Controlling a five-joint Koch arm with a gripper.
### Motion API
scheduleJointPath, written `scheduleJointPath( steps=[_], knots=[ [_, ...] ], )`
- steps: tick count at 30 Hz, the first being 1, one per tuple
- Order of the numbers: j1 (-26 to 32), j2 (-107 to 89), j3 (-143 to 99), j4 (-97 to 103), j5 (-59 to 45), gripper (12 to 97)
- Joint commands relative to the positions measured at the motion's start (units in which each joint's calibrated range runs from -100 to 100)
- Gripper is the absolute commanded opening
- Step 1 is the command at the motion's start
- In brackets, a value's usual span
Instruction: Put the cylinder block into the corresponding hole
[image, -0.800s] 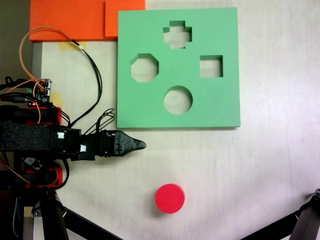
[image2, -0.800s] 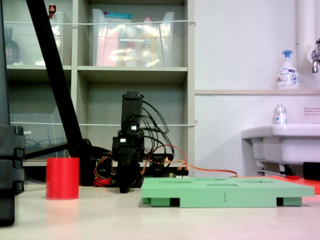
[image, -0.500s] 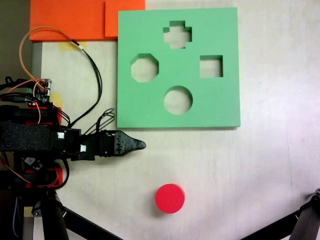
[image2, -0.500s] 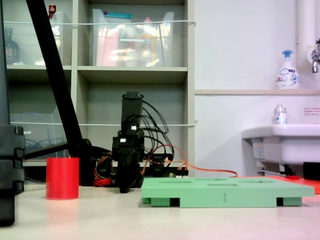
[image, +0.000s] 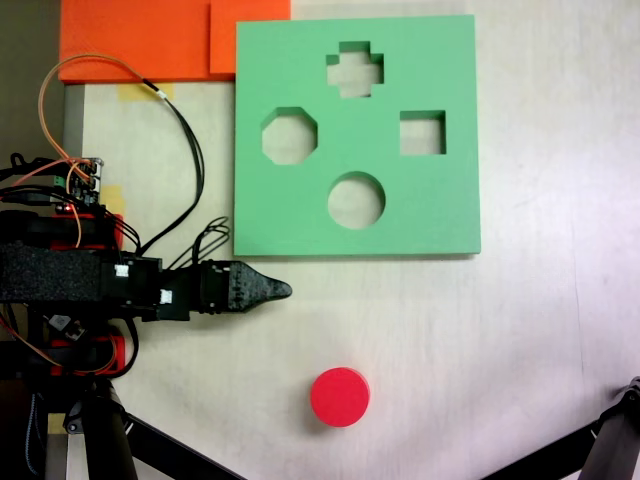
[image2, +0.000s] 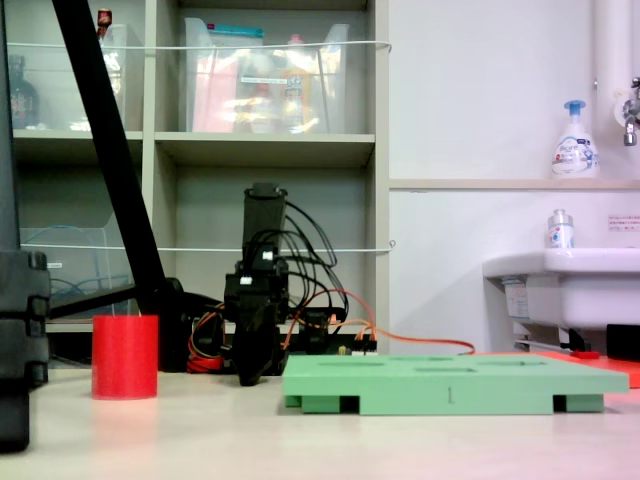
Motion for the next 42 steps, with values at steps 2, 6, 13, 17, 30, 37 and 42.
scheduleJointPath(
  steps=[2, 6, 13, 17, 30, 37, 42],
  knots=[
    [0.44, -0.41, -0.98, -5.12, -0.29, 49.5],
    [0.44, -0.41, -0.98, -4.74, 3.13, 49.7],
    [-2.93, -0.41, -0.98, 21.84, 23.35, 50.2],
    [-2.88, -0.41, -0.98, 42.25, 37.31, 49.3],
    [-0.98, -0.41, -0.98, 51.4, 52.84, 54.0],
    [-2.2, 9.65, -0.98, 52.36, 51.53, 82.5],
    [-4.69, 30.73, -0.98, 65.08, 51.48, 82.6]
  ],
)
